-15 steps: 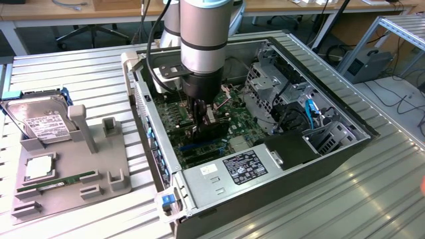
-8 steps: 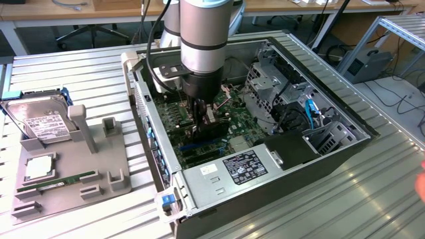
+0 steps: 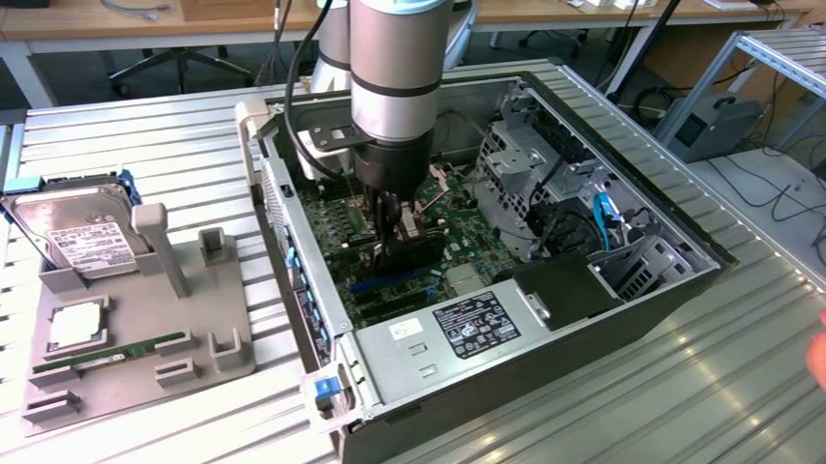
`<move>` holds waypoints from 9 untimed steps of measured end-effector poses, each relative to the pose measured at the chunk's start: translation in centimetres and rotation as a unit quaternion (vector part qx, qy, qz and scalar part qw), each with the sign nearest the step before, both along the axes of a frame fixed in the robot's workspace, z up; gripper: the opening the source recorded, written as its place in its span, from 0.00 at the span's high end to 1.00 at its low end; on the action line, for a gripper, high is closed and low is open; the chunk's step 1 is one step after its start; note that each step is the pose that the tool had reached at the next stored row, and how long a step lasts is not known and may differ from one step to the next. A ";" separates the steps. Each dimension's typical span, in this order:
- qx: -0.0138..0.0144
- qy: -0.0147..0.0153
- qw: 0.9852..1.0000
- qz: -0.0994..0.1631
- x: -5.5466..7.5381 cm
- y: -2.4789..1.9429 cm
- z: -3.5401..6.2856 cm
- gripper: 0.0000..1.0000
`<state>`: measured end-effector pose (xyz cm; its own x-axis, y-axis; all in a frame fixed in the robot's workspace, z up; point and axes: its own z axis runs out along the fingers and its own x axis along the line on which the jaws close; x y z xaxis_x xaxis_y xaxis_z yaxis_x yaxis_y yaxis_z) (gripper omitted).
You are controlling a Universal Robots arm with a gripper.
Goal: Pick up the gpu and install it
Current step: 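Insert the gpu into the slot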
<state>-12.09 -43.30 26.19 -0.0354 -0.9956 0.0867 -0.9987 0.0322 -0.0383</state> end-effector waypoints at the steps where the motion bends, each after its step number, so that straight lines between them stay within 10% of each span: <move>1: 0.001 0.000 1.000 0.000 0.0 0.00 0.00 0.73; 9: 0.003 0.000 1.000 0.000 0.0 0.00 -0.03 0.73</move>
